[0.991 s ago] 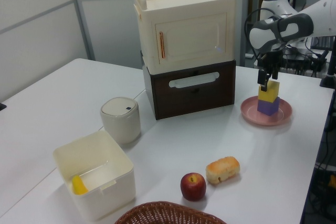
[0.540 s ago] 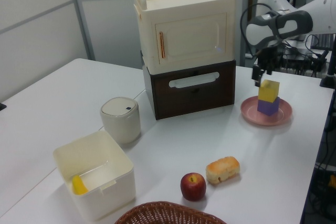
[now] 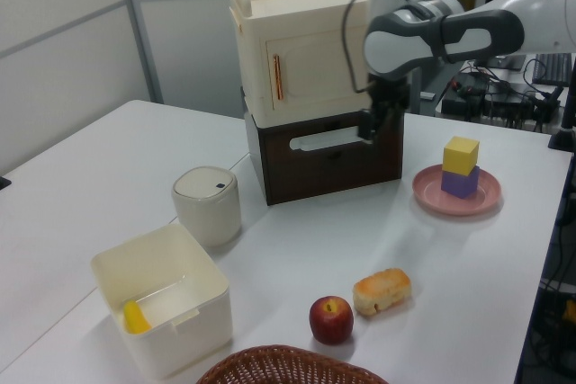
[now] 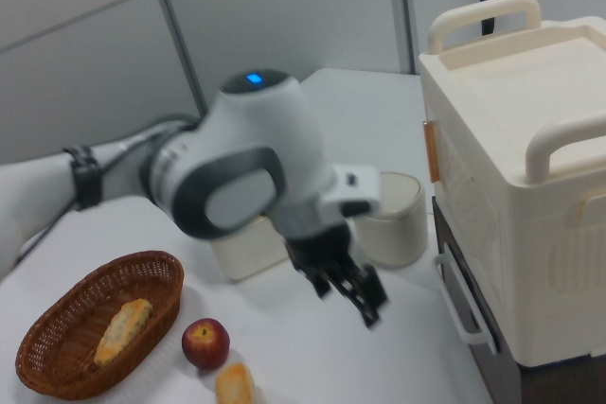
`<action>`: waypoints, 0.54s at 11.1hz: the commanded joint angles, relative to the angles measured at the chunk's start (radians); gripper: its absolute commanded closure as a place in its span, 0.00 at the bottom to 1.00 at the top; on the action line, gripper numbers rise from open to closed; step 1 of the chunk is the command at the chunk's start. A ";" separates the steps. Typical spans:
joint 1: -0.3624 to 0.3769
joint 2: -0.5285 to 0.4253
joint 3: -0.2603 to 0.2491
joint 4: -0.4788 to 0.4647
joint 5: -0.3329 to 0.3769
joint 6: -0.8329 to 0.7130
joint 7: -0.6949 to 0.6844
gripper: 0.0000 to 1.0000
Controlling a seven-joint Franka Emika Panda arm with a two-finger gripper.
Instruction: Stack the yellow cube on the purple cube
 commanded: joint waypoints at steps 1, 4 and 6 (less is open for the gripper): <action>0.175 -0.043 -0.015 0.075 -0.010 -0.197 0.112 0.00; 0.305 -0.046 -0.028 0.093 -0.010 -0.239 0.224 0.00; 0.319 -0.047 -0.023 0.093 -0.008 -0.255 0.233 0.00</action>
